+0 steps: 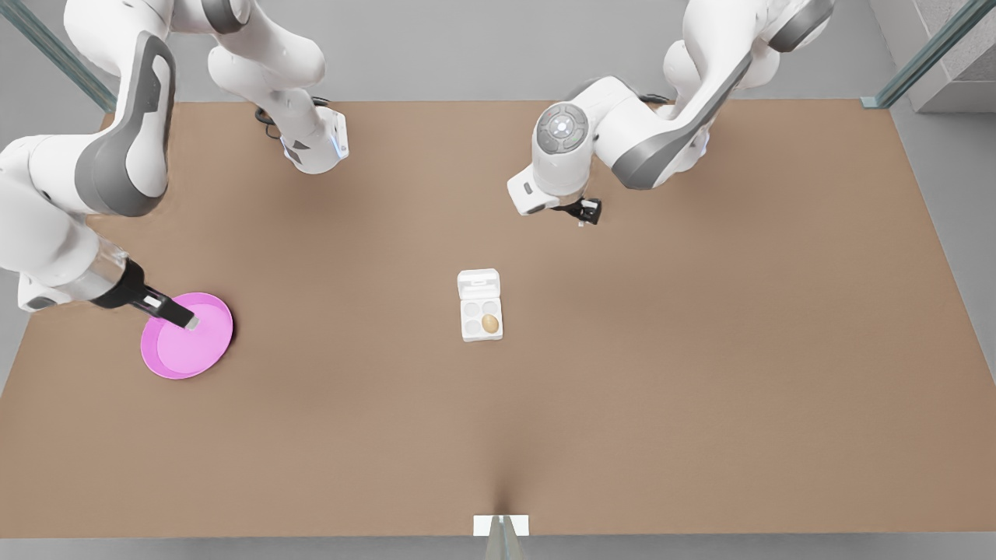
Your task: Pack egg into the box and close the box lid
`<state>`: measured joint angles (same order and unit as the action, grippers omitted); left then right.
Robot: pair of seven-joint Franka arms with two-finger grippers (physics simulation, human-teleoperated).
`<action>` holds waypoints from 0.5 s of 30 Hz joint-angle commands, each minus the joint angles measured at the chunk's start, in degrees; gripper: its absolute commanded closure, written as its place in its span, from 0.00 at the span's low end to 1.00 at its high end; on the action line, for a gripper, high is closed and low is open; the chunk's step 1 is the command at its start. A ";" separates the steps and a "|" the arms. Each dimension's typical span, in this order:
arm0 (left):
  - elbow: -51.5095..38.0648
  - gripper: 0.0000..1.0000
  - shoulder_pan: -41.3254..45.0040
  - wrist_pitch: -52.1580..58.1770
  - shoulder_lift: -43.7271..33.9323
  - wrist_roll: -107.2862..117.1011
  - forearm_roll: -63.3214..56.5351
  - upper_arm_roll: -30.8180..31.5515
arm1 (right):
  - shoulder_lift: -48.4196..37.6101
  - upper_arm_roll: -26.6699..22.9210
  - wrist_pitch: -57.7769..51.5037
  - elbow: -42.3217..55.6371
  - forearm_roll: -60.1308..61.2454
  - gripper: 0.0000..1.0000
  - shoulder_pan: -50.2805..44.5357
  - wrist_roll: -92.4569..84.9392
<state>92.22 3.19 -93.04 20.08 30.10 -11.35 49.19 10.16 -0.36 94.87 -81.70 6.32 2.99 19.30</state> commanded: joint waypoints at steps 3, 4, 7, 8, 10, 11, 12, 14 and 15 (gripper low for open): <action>0.06 0.00 4.19 -17.43 10.59 43.82 -12.82 -0.41 | -2.42 10.91 -16.38 0.40 -7.37 0.00 5.62 -20.00; -0.20 0.00 4.10 -17.97 11.65 43.82 -13.70 -0.50 | -1.81 10.91 -15.77 0.40 -7.81 0.00 5.36 -20.00; -0.29 0.00 3.75 -22.10 16.66 45.58 -20.12 -0.77 | -1.63 11.26 -10.05 0.23 -6.58 0.00 5.97 -19.56; -0.46 0.00 4.10 -22.18 17.10 45.66 -20.91 -1.82 | -1.63 11.09 -9.70 -0.39 -6.67 0.00 6.50 -18.16; -0.46 0.00 5.77 -24.38 19.47 49.00 -24.59 -1.91 | -1.81 11.35 -10.23 -0.03 -7.20 0.00 5.89 -17.19; -0.38 0.00 7.96 -24.56 20.26 51.37 -25.83 -2.00 | -1.46 11.44 -9.70 -0.30 -7.11 0.00 5.89 -17.10; 0.24 0.00 8.94 -24.47 20.26 52.61 -26.09 -2.00 | -1.02 12.32 -9.79 -0.04 -7.28 0.00 5.80 -16.66; 3.31 0.00 8.85 -24.47 19.38 52.70 -27.41 -2.00 | -0.75 12.40 -9.96 0.32 -8.16 0.00 6.06 -16.83; 3.84 0.00 8.94 -24.47 19.21 52.70 -27.41 -2.00 | -0.75 12.40 -9.78 0.49 -8.43 0.00 5.98 -16.92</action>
<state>95.61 12.01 -114.56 39.52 57.57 -36.79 47.18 9.33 11.95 85.37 -81.34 -1.35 8.78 9.13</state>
